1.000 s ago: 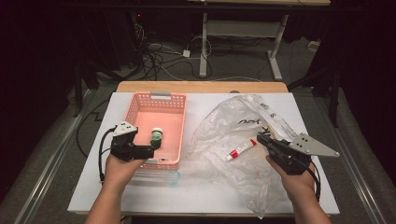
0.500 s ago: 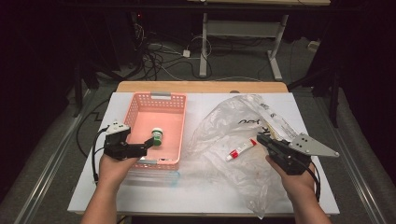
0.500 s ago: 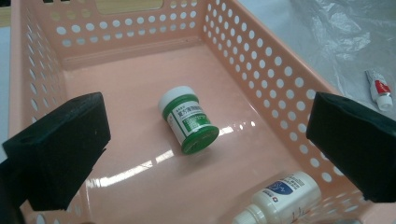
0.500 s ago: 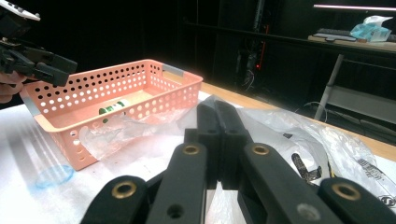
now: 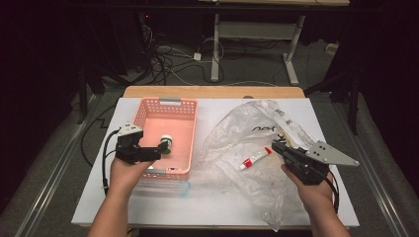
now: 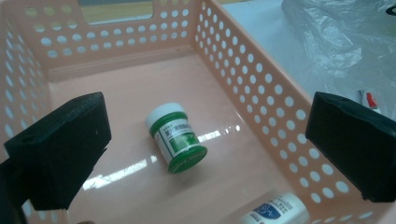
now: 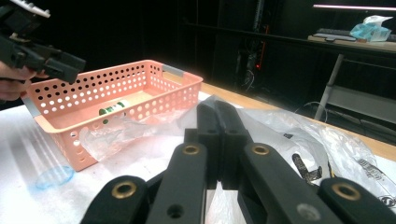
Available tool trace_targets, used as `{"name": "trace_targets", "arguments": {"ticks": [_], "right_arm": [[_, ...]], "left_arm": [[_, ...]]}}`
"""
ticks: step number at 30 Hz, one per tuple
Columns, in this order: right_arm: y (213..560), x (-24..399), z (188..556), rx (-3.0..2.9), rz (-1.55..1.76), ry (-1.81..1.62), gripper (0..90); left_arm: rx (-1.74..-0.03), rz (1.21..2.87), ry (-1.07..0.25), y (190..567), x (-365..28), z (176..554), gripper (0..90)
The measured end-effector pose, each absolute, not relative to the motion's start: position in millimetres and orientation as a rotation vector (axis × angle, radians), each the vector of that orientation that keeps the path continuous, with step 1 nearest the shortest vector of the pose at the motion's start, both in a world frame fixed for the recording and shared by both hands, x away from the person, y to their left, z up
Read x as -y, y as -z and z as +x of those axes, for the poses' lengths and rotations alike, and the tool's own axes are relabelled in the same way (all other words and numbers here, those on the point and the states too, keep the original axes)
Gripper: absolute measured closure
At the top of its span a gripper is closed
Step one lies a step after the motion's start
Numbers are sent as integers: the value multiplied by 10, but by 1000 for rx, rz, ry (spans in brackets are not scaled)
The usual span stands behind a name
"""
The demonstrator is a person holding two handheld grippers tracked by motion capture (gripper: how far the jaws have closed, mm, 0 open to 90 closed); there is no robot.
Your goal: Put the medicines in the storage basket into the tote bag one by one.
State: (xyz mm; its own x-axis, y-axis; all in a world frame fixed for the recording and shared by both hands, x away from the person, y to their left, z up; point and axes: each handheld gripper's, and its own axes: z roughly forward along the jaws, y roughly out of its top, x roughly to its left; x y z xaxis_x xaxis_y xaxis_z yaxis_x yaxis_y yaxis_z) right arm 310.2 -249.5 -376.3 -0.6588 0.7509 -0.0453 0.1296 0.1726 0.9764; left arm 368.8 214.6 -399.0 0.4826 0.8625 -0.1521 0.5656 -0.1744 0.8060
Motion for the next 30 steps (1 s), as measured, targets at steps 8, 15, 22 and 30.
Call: {"name": "trace_targets", "arguments": {"ticks": [8,15,22,30], "right_arm": [[3773,2489,3107,-1925,835,-1520,900],[3783,2493,3116,-1927,832,-1519,900],[3782,2497,3115,-1924,836,-1522,900],[3784,2495,3115,-1927,832,-1520,900]], "left_arm": [[-1219,1897,-401,3933,-2064,3962,0],[-1283,1960,-364,3967,-2020,4207,0],[-1358,2057,-314,4059,-1969,4408,0],[-1440,2153,-226,4223,-1940,4559,18]]}}
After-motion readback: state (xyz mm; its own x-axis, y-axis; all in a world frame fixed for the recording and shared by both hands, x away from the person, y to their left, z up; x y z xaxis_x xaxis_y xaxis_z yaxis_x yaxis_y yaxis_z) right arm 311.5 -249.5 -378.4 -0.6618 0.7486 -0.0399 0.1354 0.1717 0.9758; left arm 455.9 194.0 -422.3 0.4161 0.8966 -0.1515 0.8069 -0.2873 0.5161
